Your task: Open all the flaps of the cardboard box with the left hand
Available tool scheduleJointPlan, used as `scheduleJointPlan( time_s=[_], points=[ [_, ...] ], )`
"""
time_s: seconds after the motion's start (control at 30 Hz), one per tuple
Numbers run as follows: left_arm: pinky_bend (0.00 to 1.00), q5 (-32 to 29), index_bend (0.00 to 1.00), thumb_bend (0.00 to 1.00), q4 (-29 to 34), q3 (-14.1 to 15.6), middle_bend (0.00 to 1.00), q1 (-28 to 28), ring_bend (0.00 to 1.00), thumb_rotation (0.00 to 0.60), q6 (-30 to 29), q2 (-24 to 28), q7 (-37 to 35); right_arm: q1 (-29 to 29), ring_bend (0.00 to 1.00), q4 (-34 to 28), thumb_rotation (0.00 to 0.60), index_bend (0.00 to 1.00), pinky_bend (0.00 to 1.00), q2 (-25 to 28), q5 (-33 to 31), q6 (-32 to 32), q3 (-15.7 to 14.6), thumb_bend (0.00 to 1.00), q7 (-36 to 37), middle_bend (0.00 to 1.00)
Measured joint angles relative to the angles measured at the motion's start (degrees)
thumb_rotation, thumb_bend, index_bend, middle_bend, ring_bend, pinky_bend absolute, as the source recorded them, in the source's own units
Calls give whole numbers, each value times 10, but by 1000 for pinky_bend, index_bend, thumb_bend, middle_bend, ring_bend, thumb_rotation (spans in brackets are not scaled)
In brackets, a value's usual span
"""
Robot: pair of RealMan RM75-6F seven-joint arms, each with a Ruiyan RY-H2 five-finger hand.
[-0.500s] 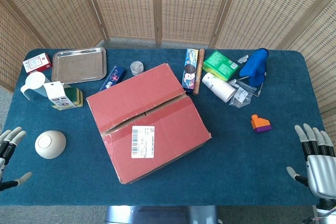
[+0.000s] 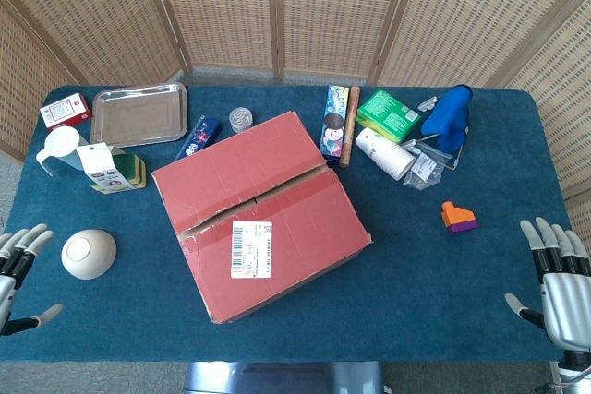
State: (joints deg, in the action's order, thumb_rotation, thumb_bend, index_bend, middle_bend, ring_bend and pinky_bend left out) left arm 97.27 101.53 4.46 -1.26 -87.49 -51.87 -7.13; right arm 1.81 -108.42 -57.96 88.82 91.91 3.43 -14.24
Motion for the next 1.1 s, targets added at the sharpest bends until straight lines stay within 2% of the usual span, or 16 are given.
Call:
scheduleJointPlan(
  time_s=[0.17, 0.4, 0.63, 0.87, 1.1],
  points=[
    [0, 13, 0, 2, 49, 0, 0, -52, 0, 600, 59, 46, -127, 1, 0, -1, 600, 0, 0, 3, 3, -1, -3, 0, 4, 0],
    [0, 42, 0, 1, 120, -9, 0, -148, 0, 600, 142, 152, -364, 1, 0, -1, 600, 0, 0, 1, 4, -4, -5, 0, -1, 0],
    [3, 78, 0, 1, 149, -16, 0, -242, 0, 600, 235, 220, -537, -1, 0, -1, 600, 0, 0, -1, 3, -8, -6, 0, -7, 0],
    [16, 75, 0, 1, 161, -30, 0, -305, 0, 600, 307, 228, -604, -1, 0, -2, 600, 0, 0, -1, 1, -10, -6, 0, -6, 0],
    [47, 46, 0, 1, 154, -42, 0, -353, 0, 600, 358, 172, -700, -1, 0, -2, 600, 0, 0, 2, 4, -9, -7, 0, 0, 0]
  ],
)
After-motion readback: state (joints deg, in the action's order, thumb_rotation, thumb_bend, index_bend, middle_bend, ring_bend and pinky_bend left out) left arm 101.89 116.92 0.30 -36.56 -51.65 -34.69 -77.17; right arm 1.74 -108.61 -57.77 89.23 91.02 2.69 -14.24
